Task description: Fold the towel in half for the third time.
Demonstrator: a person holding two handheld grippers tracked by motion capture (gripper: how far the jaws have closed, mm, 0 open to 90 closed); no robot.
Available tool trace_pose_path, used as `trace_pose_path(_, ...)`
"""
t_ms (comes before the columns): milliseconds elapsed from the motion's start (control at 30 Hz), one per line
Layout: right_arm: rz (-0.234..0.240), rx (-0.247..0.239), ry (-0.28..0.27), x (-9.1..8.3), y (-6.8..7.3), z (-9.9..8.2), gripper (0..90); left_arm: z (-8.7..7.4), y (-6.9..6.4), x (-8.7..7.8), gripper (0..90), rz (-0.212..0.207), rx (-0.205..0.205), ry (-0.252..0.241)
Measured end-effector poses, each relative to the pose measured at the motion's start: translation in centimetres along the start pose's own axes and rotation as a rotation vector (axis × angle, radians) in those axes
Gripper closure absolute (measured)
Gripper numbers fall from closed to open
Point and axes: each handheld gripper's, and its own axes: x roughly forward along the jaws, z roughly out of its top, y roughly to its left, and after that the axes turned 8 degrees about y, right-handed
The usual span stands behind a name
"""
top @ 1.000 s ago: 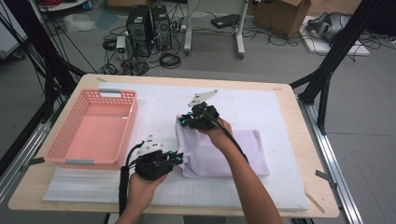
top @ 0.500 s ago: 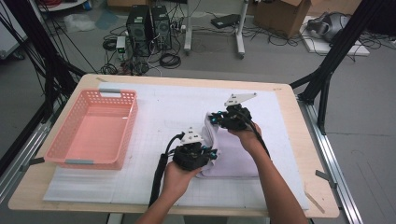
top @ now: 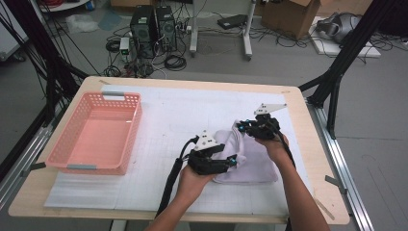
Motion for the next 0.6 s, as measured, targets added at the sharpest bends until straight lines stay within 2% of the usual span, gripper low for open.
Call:
trace_pose_path(167, -0.036, 0.002, -0.001, -1.0, -0.9, -1.6, 81.8, -1.4, 1.7, -1.5, 39.5, 0.051, 0.005, 0.004)
trace_pose_path(233, -0.048, 0.013, 0.018, -1.3, -1.2, -2.2, 81.7, -2.1, 2.2, -2.0, 39.5, 0.072, 0.005, 0.009)
trace_pose_path(400, -0.096, 0.018, 0.023, -2.3, -1.3, -2.9, 78.1, -3.5, 3.4, -2.9, 39.5, 0.083, -0.007, 0.011)
trace_pose_path(500, -0.145, 0.059, 0.027, -2.9, -1.3, -3.8, 67.5, -4.0, 4.0, -3.3, 38.9, 0.081, -0.013, 0.005)
trace_pose_path(533, -0.165, 0.091, 0.021, -3.3, -1.4, -4.1, 60.9, -4.1, 4.2, -3.5, 38.9, 0.077, -0.011, 0.000)
trace_pose_path(600, -0.182, 0.162, 0.002, -4.5, -1.6, -5.0, 58.5, -4.5, 4.5, -3.8, 39.2, 0.068, -0.012, 0.004)
